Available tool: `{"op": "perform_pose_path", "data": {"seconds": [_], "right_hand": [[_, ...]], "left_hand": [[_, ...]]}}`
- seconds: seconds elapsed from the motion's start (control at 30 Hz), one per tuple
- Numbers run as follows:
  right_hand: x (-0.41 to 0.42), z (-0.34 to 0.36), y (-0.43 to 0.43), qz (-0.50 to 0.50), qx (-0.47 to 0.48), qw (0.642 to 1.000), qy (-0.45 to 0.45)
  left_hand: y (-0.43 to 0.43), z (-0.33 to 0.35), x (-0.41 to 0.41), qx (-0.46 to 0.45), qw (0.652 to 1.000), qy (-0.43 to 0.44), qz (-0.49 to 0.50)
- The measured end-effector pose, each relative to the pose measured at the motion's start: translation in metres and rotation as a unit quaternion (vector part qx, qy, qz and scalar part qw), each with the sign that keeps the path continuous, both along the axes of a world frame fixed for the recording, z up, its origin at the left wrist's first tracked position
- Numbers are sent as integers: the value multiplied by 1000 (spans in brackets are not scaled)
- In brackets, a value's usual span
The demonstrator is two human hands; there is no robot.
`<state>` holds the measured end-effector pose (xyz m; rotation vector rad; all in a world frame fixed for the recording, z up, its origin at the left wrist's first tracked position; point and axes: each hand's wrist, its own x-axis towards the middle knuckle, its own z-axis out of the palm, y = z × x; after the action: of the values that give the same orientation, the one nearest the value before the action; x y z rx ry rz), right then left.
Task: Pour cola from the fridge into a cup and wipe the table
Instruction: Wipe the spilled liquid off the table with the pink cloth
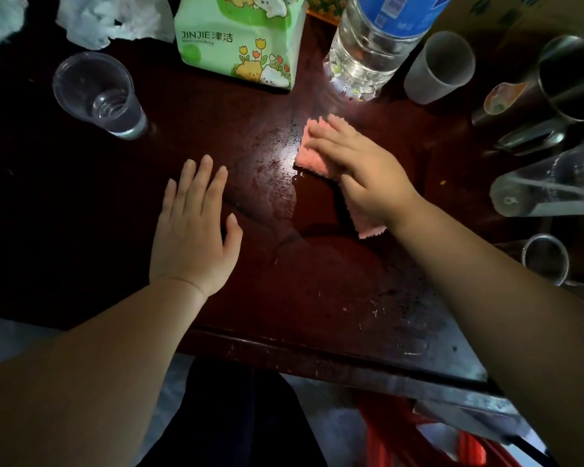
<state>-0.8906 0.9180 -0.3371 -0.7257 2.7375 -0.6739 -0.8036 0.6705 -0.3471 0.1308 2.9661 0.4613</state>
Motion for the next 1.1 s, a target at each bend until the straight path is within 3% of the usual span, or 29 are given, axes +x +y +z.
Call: {"op": "perform_pose_path", "data": {"seconds": [0.47,0.67,0.9,1.1], "right_hand": [[11,-4,-4,122,-49,991,26],[12,-11,2,131,-45,988,68],[13,-13,28,-78,-23,991,109],[33,-7,54,-272,0,958,92]], "left_hand": [[0,1,0,6,1000,1,-1],[-1,1,-1,5,1000,-3,0],[-2,0,-1,5,1000,-3,-2],[-1,1,0,9,1000,-1,-1]]}}
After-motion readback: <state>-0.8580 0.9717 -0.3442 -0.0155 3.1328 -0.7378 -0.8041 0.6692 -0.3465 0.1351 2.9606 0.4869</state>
